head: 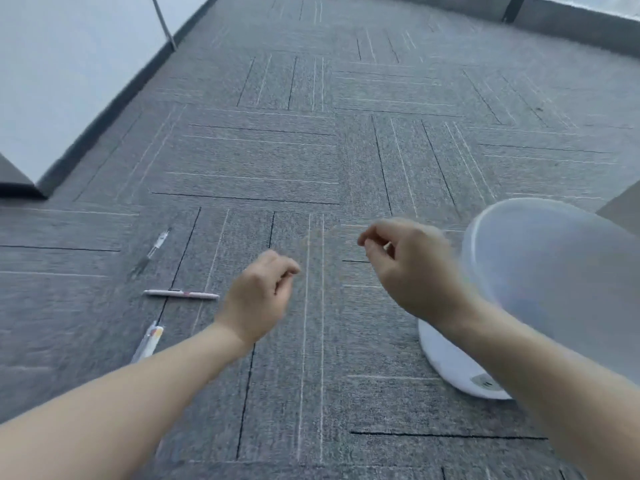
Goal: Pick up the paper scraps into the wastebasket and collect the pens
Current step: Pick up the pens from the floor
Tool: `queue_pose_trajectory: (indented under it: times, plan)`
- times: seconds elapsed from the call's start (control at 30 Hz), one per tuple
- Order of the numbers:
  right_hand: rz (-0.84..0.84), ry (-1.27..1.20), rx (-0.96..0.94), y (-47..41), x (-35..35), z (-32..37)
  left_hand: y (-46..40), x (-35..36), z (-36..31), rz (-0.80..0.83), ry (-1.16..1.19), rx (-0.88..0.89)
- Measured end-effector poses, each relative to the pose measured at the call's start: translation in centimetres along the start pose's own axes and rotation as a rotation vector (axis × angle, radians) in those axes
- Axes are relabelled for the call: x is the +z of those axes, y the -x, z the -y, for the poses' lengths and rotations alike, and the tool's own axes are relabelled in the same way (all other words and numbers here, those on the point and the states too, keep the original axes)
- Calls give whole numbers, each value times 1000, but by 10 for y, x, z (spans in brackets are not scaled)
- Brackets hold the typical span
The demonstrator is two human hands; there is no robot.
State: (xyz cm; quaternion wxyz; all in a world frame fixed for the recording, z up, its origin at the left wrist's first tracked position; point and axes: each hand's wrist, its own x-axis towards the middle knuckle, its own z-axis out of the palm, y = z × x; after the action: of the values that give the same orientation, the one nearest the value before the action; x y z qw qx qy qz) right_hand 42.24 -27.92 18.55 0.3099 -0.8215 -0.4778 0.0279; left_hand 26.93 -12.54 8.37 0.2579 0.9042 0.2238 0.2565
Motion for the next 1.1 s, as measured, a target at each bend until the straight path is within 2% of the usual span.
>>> queue_pose_trajectory:
  times: [0.1, 0.17, 0.23, 0.3, 0.57, 0.63, 0.73, 0.83, 0.97, 1.1]
  plan:
    - [318, 81, -176, -19, 90, 39, 57, -36, 85, 110, -200, -350]
    - [471, 176, -267, -29, 148, 61, 90, -57, 124, 193, -398, -601]
    - [570, 251, -317, -39, 198, 82, 118, -72, 148, 238, -542, -780]
    - [610, 308, -329, -49, 242, 98, 142, -76, 165, 246, -573, -866]
    - [630, 495, -295, -74, 349, 131, 159, -63, 186, 315, -481, -844]
    - [650, 536, -247, -77, 363, 133, 153, -70, 201, 259, -437, -856]
    - [701, 589, -188, -79, 377, 139, 150, -88, 237, 92, -445, -852]
    - [631, 506, -146, -91, 392, 149, 162, -94, 263, 39, -477, -779]
    - [502, 390, -271, -121, 413, 169, 179, -84, 271, -47, -524, -650]
    - [517, 505, -373, -147, 429, 177, 181, -81, 275, -79, -526, -656]
